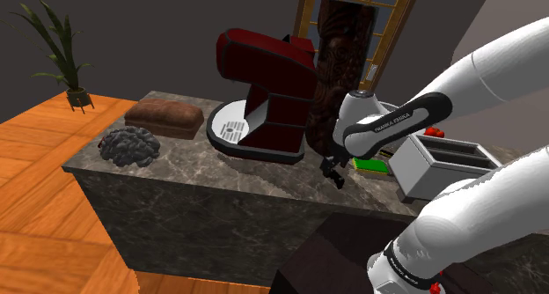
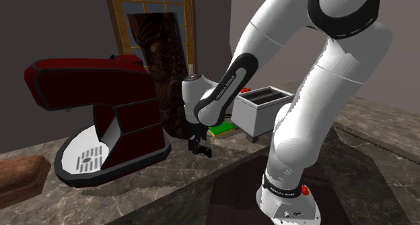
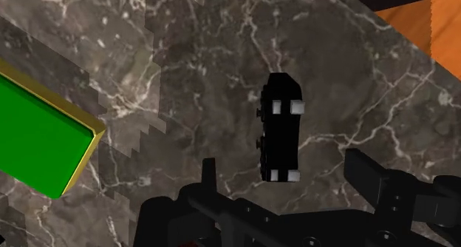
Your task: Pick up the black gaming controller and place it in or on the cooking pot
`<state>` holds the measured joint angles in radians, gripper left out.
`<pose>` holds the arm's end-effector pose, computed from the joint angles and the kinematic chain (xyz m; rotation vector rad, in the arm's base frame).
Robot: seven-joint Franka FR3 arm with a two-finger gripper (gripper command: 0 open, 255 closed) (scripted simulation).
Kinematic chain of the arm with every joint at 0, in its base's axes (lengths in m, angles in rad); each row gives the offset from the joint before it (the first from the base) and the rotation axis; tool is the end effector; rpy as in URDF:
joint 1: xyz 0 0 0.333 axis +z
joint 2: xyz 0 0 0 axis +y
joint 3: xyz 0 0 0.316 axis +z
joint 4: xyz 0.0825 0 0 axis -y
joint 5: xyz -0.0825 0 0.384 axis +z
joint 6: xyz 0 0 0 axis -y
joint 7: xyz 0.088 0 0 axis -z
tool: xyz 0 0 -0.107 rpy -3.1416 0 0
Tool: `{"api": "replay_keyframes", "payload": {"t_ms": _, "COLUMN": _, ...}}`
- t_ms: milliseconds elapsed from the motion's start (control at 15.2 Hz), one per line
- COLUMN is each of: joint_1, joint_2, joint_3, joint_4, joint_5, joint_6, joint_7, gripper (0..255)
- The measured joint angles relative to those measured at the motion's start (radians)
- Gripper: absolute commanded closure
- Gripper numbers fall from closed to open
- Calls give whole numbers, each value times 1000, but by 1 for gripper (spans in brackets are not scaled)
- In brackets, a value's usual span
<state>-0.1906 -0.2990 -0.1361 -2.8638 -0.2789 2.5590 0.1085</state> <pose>0.3352 -0.1046 0.2739 3.0156 -0.2956 -0.0236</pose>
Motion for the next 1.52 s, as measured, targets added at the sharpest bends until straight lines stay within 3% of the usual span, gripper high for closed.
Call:
{"api": "replay_keyframes", "payload": {"t_ms": 330, "joint_1": -15, "joint_2": 86, "joint_3": -3, "joint_4": -11, "joint_5": -28, "joint_6": 93, "joint_7": 18, "gripper": 0}}
{"api": "replay_keyframes", "payload": {"t_ms": 726, "joint_1": -17, "joint_2": 105, "joint_3": -3, "joint_4": -9, "joint_5": -32, "joint_6": 111, "joint_7": 21, "gripper": 0}}
{"api": "replay_keyframes", "payload": {"t_ms": 792, "joint_1": -17, "joint_2": 105, "joint_3": -3, "joint_4": -9, "joint_5": -32, "joint_6": 111, "joint_7": 21, "gripper": 255}}
{"api": "replay_keyframes", "payload": {"t_ms": 1518, "joint_1": -17, "joint_2": 96, "joint_3": -4, "joint_4": -8, "joint_5": -29, "joint_6": 101, "joint_7": 17, "gripper": 255}}
